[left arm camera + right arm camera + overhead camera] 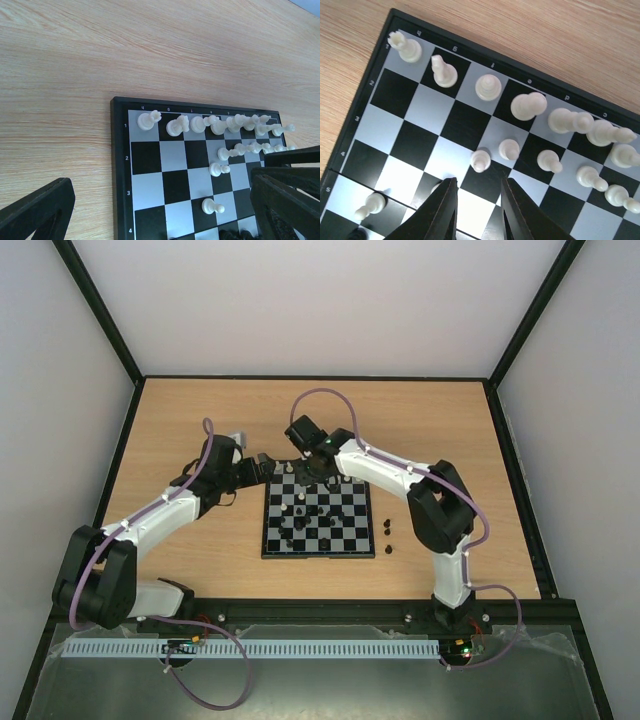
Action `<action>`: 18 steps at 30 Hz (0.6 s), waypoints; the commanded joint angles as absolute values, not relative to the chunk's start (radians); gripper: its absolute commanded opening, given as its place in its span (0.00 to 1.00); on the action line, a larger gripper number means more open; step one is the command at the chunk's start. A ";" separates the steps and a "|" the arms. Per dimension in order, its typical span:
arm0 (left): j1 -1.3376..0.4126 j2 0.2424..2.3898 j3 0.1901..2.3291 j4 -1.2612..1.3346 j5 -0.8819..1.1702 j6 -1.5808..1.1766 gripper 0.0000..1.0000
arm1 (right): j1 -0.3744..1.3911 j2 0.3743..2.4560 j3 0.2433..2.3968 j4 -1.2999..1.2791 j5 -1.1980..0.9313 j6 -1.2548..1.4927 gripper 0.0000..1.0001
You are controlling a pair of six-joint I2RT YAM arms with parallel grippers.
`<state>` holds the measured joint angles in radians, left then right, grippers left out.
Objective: Set up the chess pieces on the board
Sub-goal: Adjust the chess piece on the chessboard.
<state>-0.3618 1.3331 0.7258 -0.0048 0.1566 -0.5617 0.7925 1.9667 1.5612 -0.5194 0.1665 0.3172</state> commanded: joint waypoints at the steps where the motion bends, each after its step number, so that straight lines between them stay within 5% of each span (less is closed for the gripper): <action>1: -0.365 1.345 0.718 0.011 0.160 -0.564 1.00 | 0.802 2.006 1.617 -0.593 0.129 0.296 0.25; 18: -0.365 1.334 0.712 0.008 0.145 -0.566 1.00 | 0.809 2.097 1.652 -0.621 0.129 0.293 0.25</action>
<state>-0.3618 1.3365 0.7227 0.0025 0.1558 -0.5613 0.8036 2.0705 1.6154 -0.5602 0.1349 0.2989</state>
